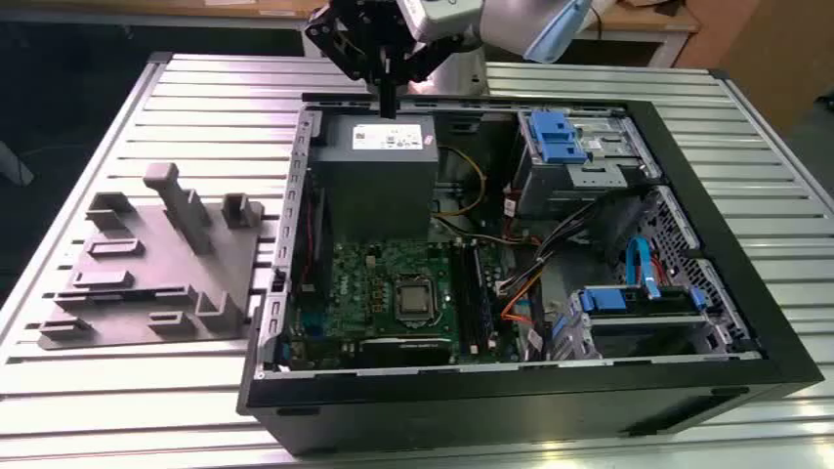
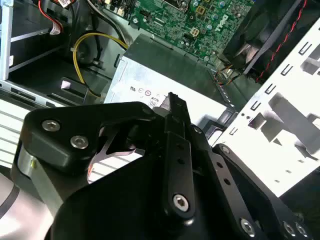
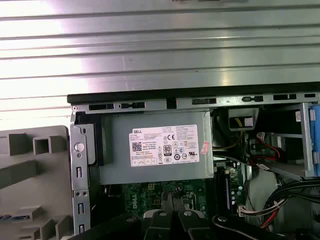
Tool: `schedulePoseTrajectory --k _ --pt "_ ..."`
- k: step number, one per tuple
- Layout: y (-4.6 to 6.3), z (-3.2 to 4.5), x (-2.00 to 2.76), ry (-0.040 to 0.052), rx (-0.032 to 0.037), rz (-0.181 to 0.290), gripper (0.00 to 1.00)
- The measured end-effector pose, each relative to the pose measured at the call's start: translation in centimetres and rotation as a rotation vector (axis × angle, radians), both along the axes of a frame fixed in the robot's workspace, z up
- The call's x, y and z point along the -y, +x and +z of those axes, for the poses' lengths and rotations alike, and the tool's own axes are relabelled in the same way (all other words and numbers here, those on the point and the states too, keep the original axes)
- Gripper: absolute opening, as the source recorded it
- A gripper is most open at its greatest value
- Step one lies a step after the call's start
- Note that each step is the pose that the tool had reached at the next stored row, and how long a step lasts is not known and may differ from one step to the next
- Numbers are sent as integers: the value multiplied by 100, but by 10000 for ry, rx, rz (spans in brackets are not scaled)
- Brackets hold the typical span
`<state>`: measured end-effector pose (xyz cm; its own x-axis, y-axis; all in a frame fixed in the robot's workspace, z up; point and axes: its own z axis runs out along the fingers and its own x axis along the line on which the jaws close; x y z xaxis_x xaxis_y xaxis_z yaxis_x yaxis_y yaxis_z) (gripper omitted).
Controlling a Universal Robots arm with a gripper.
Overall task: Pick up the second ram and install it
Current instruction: 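Reach for the second ram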
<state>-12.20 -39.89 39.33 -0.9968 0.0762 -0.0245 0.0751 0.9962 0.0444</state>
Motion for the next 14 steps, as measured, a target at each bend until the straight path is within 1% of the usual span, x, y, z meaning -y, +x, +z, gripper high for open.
schedulePoseTrajectory --k 9,14 --pt "0 0 0 0 0 0 10" --pt "-25 -1 0 0 0 0 10"
